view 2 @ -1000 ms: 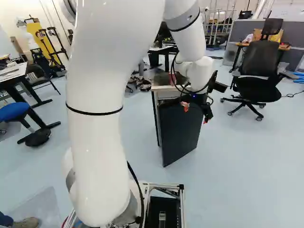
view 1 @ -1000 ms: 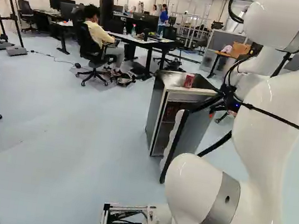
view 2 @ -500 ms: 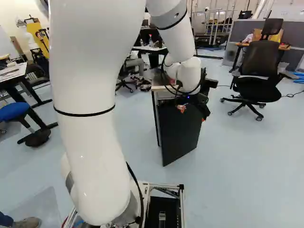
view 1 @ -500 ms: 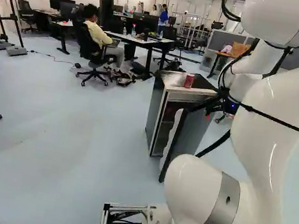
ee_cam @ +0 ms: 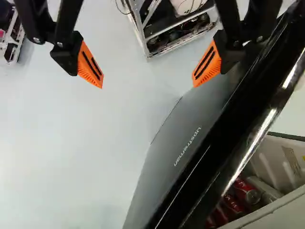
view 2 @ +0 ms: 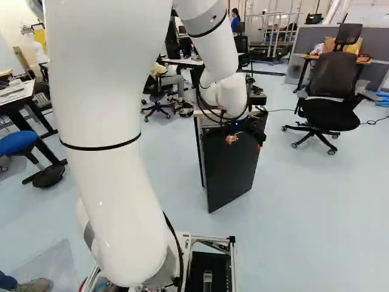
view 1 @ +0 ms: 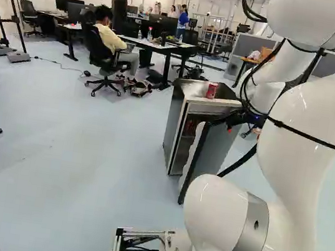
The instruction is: Grab a drink from the fridge
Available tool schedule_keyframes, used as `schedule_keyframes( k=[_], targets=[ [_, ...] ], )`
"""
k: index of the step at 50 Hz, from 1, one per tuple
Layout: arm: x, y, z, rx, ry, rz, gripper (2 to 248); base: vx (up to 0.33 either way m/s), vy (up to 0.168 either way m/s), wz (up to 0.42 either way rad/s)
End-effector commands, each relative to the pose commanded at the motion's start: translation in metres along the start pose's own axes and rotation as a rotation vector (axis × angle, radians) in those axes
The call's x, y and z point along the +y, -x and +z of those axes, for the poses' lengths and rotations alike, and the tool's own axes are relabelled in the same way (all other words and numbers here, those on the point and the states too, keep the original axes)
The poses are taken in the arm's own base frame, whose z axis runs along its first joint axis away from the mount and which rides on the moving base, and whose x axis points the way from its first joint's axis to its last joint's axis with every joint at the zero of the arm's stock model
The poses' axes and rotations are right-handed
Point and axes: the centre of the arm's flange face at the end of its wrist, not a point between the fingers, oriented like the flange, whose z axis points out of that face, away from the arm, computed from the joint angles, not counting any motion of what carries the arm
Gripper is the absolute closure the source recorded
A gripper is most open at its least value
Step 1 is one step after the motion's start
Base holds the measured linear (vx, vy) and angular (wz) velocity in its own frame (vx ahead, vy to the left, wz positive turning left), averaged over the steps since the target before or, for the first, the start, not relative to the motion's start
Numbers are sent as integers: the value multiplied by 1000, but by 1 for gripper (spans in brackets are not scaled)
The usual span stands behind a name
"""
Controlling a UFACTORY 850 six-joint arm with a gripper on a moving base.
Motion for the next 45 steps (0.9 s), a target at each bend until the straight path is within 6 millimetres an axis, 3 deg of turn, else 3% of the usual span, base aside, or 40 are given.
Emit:
schedule_keyframes(
  k=[19, 45],
  targets=[
    [-4, -6, 0, 58, 34, -181, 3, 0, 0, 0],
    [-13, -15, 27, 85, 48, -424, 3, 0, 0, 0]
  ],
)
